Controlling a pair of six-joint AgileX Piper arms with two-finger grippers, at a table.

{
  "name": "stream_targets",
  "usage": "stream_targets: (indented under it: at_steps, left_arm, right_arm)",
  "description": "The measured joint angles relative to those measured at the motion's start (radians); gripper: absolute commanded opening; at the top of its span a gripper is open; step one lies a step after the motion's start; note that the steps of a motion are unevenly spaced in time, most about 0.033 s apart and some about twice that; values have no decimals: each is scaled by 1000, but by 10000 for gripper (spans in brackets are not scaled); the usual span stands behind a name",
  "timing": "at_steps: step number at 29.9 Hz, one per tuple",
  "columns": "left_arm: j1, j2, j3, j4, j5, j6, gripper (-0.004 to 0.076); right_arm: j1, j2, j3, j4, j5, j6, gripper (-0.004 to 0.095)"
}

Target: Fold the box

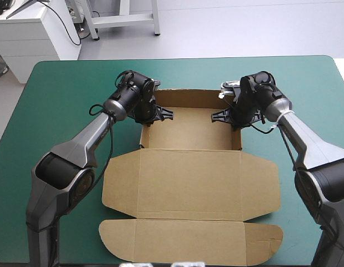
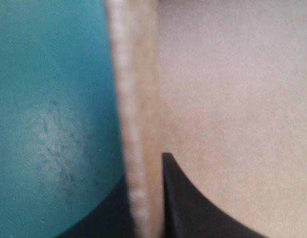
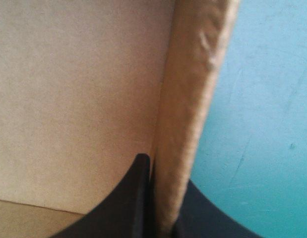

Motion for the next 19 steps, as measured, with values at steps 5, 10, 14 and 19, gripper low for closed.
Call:
stream_targets:
  at_steps: [5,10,14,19]
  left_arm:
    - [-1,0,0,9,-2,64,444]
    - [-9,0,-2,10,-9,74,515]
    - [-10,2,-43,14,-8,93,512]
    - [-10,-3,-163,55,-8,130,377]
  right_arm:
    - [-3,2,2,31,-1,-22,500]
    - [-3,8,-13,62,4,-25,684]
    - [-9,10,-89,55,20,-12,692]
    - [-10,10,-238,-5,81,15,692]
